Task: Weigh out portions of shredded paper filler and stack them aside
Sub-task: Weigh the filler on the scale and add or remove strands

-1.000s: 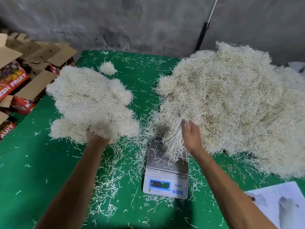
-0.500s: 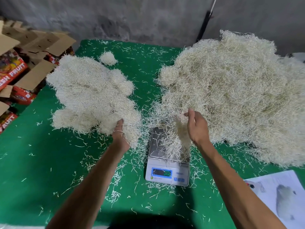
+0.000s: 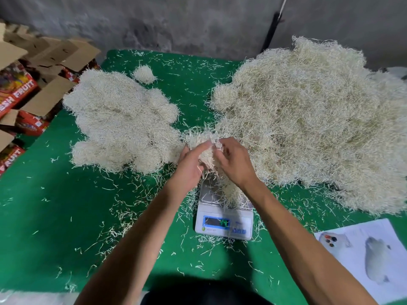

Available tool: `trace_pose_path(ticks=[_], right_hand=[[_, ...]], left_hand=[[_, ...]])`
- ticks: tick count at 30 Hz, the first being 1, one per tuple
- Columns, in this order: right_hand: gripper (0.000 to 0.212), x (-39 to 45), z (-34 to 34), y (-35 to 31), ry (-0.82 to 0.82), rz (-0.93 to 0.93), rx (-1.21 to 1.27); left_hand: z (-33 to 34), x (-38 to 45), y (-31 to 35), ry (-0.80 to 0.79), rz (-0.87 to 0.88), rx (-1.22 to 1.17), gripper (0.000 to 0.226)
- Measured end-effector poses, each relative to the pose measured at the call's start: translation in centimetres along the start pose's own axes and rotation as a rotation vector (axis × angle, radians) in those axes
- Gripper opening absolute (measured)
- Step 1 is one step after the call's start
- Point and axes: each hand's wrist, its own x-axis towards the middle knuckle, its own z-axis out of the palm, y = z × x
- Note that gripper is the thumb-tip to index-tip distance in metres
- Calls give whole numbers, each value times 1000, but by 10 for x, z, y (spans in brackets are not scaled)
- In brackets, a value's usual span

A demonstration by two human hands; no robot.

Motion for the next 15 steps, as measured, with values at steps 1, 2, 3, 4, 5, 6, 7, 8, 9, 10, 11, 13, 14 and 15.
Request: trace_pose_path(ticks=[1, 2, 3, 4, 5, 6, 7, 8, 9, 10, 11, 13, 14, 15], right_hand=[[19, 3, -2, 0, 45, 10, 15], [21, 5, -4, 0, 72, 20, 33], [24, 7, -6, -2, 81, 41, 63], [27, 9, -7, -5, 79, 72, 102], [28, 10, -8, -8, 76, 99, 136], [27, 11, -7, -9, 80, 120, 160], [22, 12, -6, -8, 90, 138, 172], [16, 12, -4, -7, 105, 169, 176], [9, 12, -2, -5, 121, 219, 184], [6, 12, 0, -3, 135, 282, 200], [6, 13, 4, 0, 145, 344, 214], [10, 17, 7, 8, 180, 445, 237], [13, 20, 5, 17, 223, 516, 272], [16, 25, -1, 26, 274, 608, 329]], left_hand=[[-3, 0, -1, 37, 22, 22, 120], [-5, 1, -1, 54, 32, 13, 128], [-8, 1, -2, 49, 35, -7, 132], [-11, 1, -3, 41, 32, -12, 133], [-13, 0, -4, 40, 24, 3, 132], [-15, 0, -6, 52, 19, 28, 131], [-17, -1, -7, 71, 15, 48, 130], [-18, -1, -9, 88, 4, 64, 130], [-19, -2, -11, 98, -13, 76, 132], [-21, -4, -13, 102, -32, 90, 132], [-21, -7, -14, 103, -56, 98, 130], [-22, -12, -17, 131, -76, 106, 106], [-26, -14, -19, 152, -67, 89, 87], [-30, -14, -20, 178, -54, 51, 65]])
